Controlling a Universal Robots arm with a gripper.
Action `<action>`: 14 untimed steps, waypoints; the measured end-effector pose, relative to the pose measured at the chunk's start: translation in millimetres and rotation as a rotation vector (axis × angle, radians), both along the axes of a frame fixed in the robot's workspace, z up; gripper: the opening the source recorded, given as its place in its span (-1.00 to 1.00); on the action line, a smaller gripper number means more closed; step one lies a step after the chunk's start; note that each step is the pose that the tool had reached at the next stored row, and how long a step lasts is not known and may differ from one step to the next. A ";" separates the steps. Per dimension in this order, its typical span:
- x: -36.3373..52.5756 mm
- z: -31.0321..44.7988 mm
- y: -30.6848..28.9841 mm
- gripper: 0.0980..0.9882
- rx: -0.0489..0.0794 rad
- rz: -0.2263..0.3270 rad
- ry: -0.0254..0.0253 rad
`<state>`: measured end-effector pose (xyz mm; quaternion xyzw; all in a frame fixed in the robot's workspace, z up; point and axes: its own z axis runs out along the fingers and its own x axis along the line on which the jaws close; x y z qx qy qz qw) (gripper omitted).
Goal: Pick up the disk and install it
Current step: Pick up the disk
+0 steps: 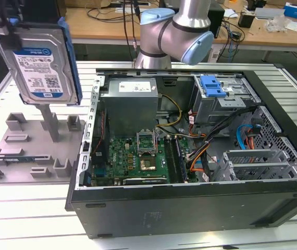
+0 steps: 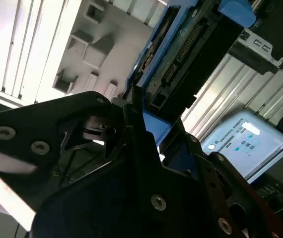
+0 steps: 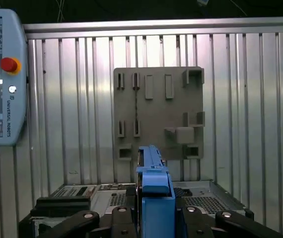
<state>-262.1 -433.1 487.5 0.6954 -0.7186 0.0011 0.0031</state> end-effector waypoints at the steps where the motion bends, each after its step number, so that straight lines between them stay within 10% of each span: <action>1: 15.9 0.1 -10.5 -0.40 0.000 0.000 0.0005; 14: 79.3 0.1 -37.6 -0.40 0.000 0.002 0.0008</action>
